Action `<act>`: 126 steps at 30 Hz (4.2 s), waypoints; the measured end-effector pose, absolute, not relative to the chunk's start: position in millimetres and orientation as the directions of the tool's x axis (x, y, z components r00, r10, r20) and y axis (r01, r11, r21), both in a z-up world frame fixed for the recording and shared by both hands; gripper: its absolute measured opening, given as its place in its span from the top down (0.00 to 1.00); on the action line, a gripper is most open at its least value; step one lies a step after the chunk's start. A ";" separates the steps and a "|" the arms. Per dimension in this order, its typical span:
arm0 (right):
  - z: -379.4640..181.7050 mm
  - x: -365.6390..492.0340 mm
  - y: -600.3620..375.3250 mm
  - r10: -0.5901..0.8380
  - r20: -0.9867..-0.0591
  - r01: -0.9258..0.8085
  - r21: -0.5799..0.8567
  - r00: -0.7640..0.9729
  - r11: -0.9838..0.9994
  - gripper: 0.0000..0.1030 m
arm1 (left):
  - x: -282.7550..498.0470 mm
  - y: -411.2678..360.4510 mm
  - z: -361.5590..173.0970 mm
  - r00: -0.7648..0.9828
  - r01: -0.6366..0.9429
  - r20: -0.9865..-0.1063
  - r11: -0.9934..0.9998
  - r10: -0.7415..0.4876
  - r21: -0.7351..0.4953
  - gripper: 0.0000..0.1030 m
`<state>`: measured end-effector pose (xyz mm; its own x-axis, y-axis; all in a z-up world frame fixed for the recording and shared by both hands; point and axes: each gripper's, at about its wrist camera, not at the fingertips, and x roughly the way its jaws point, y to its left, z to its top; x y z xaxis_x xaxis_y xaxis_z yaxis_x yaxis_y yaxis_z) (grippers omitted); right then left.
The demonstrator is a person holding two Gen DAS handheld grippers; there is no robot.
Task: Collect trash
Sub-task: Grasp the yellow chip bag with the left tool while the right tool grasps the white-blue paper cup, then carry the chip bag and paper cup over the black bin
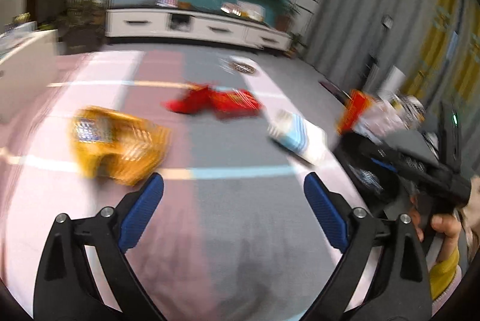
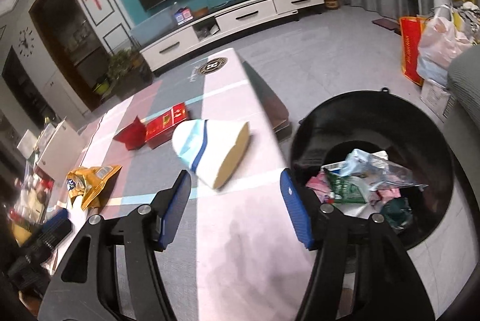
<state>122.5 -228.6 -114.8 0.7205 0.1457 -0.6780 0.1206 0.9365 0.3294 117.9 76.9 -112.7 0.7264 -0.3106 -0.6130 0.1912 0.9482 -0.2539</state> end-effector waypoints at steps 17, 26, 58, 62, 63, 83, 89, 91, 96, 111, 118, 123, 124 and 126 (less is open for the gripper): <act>-141.1 171.7 -199.9 0.139 -0.707 0.118 0.301 0.693 0.946 0.37 | 158.6 203.2 -145.9 0.740 -0.114 -0.621 0.860 -0.260 -0.497 0.07; -139.7 172.4 -181.7 0.137 -0.705 0.085 0.270 0.696 0.959 0.37 | 182.4 195.5 -163.8 0.731 -0.201 -0.663 0.878 -0.161 -0.435 0.07; -142.8 227.2 -150.5 0.053 -0.764 -0.276 -0.167 0.644 0.947 0.04 | 173.6 131.9 -141.8 0.697 0.104 -0.587 0.868 -0.412 -0.486 0.80; -153.4 246.6 -152.0 0.054 -0.810 -0.333 -0.178 0.584 0.926 0.04 | 181.5 126.7 -146.2 0.681 0.105 -0.593 0.859 -0.429 -0.501 0.79; -158.8 251.6 -151.6 0.047 -0.827 -0.349 -0.184 0.560 0.919 0.04 | 182.3 125.7 -147.5 0.678 0.104 -0.594 0.856 -0.433 -0.506 0.79; -142.1 180.7 -159.3 0.109 -0.795 -0.185 -0.003 0.596 0.983 0.30 | 176.9 114.0 -141.3 0.680 0.164 -0.588 0.873 -0.437 -0.459 0.79; -126.0 134.1 -149.8 0.061 -0.765 -0.059 0.031 0.641 0.998 0.30 | 161.9 104.3 -129.3 0.710 0.189 -0.583 0.904 -0.395 -0.383 0.78; -120.4 116.2 -151.8 0.055 -0.743 -0.018 0.057 0.667 0.998 0.30 | 155.9 98.1 -126.2 0.721 0.200 -0.582 0.917 -0.376 -0.344 0.77; -117.7 94.0 -163.6 0.036 -0.705 0.047 0.099 0.708 0.994 0.30 | 145.0 82.2 -126.1 0.721 0.223 -0.600 0.935 -0.348 -0.275 0.77; -113.5 85.5 -185.0 0.038 -0.685 0.033 0.090 0.728 0.995 0.30 | 113.8 23.8 -124.5 0.709 0.287 -0.640 0.950 -0.295 -0.119 0.76; -105.0 79.6 -206.1 0.036 -0.664 0.071 0.134 0.747 0.988 0.29 | 112.2 -2.0 -110.4 0.713 0.305 -0.641 0.949 -0.284 -0.081 0.75; -100.0 75.1 -223.0 0.004 -0.650 0.114 0.140 0.760 0.984 0.29 | 108.9 -21.7 -105.0 0.711 0.324 -0.643 0.944 -0.285 -0.060 0.74; -99.2 74.2 -226.7 -0.005 -0.648 0.125 0.140 0.762 0.982 0.29 | 108.0 -26.2 -104.6 0.710 0.328 -0.643 0.943 -0.286 -0.058 0.74; -98.1 72.2 -233.8 -0.027 -0.644 0.148 0.135 0.764 0.980 0.29 | 107.4 -34.0 -103.0 0.708 0.339 -0.643 0.939 -0.292 -0.053 0.73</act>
<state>72.2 -233.8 -98.1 0.7642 -0.0266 -0.6444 0.1475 0.9799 0.1345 107.4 -34.0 -103.0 0.7083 -0.2918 -0.6428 0.3390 0.9393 -0.0529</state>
